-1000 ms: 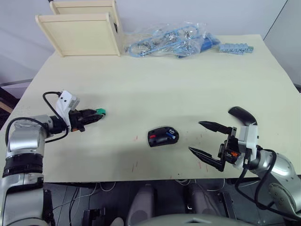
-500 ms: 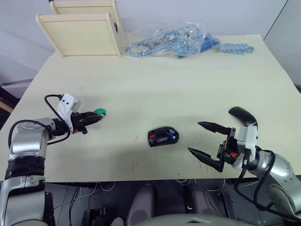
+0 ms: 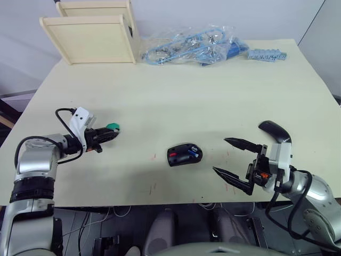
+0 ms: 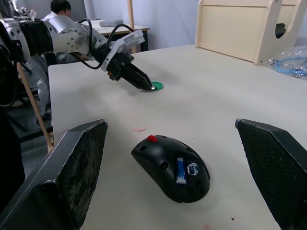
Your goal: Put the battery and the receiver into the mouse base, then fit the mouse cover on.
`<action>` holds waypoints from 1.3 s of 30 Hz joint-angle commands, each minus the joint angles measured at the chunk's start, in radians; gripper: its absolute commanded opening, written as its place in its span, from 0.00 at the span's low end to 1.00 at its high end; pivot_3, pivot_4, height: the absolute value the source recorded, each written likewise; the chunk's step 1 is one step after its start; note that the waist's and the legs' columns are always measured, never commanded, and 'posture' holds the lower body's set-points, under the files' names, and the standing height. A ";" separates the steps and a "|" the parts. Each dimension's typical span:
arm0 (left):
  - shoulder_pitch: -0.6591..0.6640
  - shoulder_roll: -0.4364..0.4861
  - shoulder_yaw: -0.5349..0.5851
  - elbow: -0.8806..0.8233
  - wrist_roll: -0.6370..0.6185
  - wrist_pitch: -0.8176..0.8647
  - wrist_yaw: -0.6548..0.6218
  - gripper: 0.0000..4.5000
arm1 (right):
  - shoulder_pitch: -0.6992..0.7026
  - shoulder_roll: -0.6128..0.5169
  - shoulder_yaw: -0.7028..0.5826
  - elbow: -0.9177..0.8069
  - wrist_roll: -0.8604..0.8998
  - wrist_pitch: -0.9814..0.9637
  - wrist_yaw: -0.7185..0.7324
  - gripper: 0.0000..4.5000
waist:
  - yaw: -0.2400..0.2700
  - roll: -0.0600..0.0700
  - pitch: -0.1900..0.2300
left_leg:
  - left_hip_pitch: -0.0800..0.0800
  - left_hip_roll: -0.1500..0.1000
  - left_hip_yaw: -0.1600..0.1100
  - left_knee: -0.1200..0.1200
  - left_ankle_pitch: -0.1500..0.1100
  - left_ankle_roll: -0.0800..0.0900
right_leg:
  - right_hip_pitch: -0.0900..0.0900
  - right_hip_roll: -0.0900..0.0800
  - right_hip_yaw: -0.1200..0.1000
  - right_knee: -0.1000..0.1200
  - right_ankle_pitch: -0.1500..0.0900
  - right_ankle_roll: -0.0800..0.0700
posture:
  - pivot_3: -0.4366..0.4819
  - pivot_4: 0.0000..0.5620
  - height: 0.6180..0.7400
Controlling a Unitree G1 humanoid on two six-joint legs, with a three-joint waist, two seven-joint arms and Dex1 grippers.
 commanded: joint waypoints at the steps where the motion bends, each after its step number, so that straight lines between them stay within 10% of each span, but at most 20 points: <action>1: -0.011 0.005 0.004 -0.026 0.004 -0.008 0.013 0.30 | 0.005 -0.002 -0.006 -0.047 0.019 -0.008 -0.001 1.00 | 0.000 0.000 0.000 | 0.000 0.000 0.000 0.000 0.000 0.000 | 0.000 0.000 0.000 0.000 0.000 0.000 | 0.48 0.27 1.00; 39: 0.013 0.009 -0.018 -0.039 0.045 -0.073 0.021 0.30 | 0.015 -0.002 -0.006 -0.058 0.027 -0.001 -0.004 1.00 | 0.000 0.000 0.000 | 0.000 0.000 0.000 0.000 0.000 0.000 | 0.000 0.000 0.001 0.000 0.000 0.000 | 0.48 0.27 1.00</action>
